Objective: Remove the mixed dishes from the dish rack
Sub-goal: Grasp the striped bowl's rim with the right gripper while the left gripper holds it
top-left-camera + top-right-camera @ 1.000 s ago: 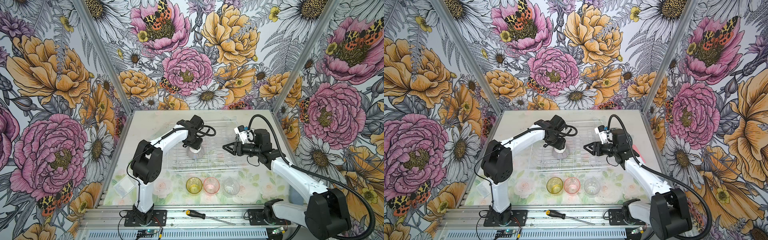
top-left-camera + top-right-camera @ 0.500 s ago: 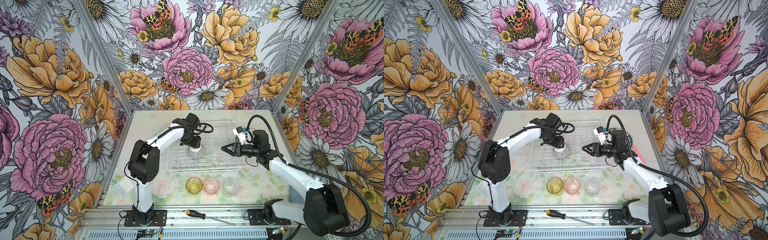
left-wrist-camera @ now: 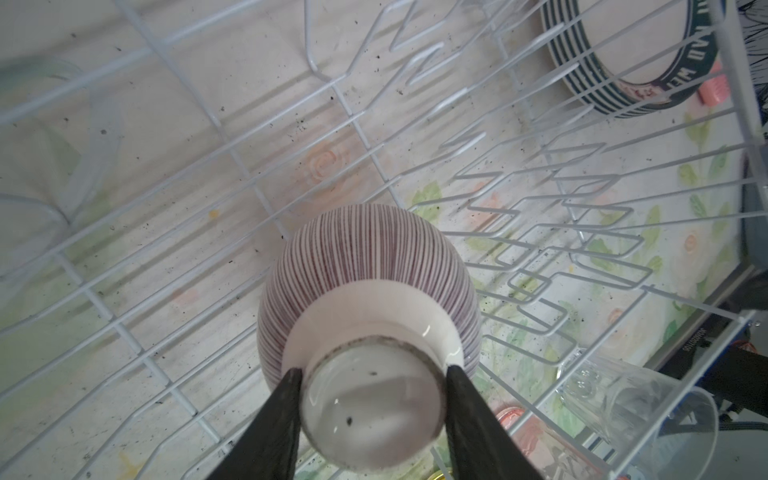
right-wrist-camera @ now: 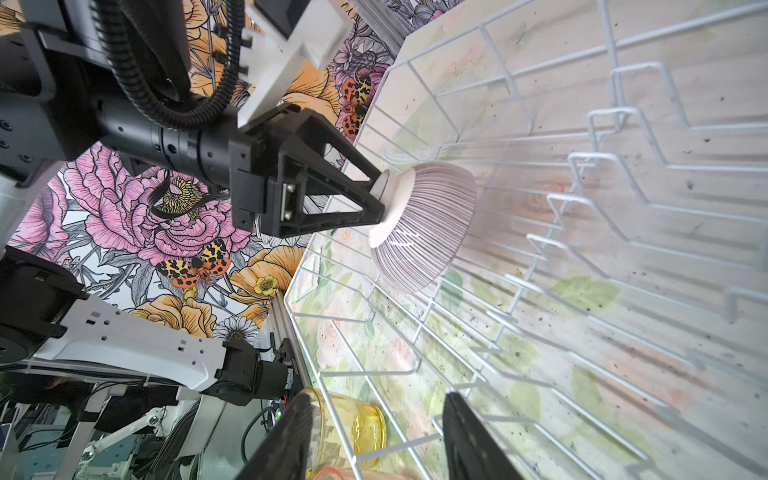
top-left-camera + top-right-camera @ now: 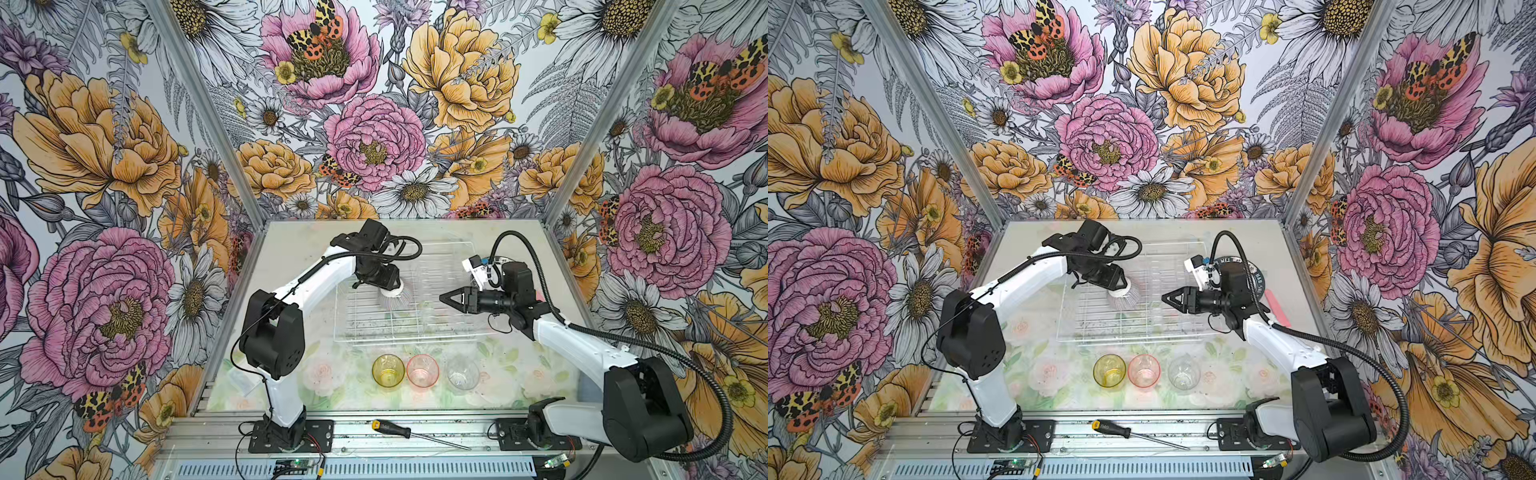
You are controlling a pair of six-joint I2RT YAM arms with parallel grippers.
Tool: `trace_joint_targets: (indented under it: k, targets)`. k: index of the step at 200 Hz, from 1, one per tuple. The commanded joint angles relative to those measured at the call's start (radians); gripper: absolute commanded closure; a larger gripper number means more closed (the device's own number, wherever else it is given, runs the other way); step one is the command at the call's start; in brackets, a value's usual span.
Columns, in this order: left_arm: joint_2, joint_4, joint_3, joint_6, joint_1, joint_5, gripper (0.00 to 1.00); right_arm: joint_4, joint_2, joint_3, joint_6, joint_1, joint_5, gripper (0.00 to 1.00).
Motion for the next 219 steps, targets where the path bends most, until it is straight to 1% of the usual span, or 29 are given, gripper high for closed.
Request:
trace_joint_targets:
  k: [1, 48, 84, 127, 153, 219]
  targets:
    - [-0.063, 0.070, -0.006, -0.014, 0.011, 0.079, 0.67, 0.033, 0.010, 0.014, 0.007, 0.012, -0.020, 0.50]
    - [-0.095, 0.112, -0.022, -0.026, 0.018, 0.147, 0.67, 0.106, 0.020, 0.004, 0.046, 0.027, -0.062, 0.53]
    - [-0.128, 0.191, -0.053, -0.062, 0.031, 0.251, 0.67, 0.156, 0.027, -0.001, 0.067, 0.046, -0.074, 0.52]
    - [-0.147, 0.255, -0.062, -0.094, 0.039, 0.326, 0.67, 0.240, 0.054, -0.012, 0.115, 0.052, -0.083, 0.52]
    - [-0.150, 0.273, -0.065, -0.105, 0.038, 0.346, 0.67, 0.319, 0.076, -0.028, 0.157, 0.059, -0.088, 0.53]
    - [-0.152, 0.343, -0.081, -0.143, 0.039, 0.414, 0.68, 0.593, 0.118, -0.069, 0.302, 0.067, -0.079, 0.53]
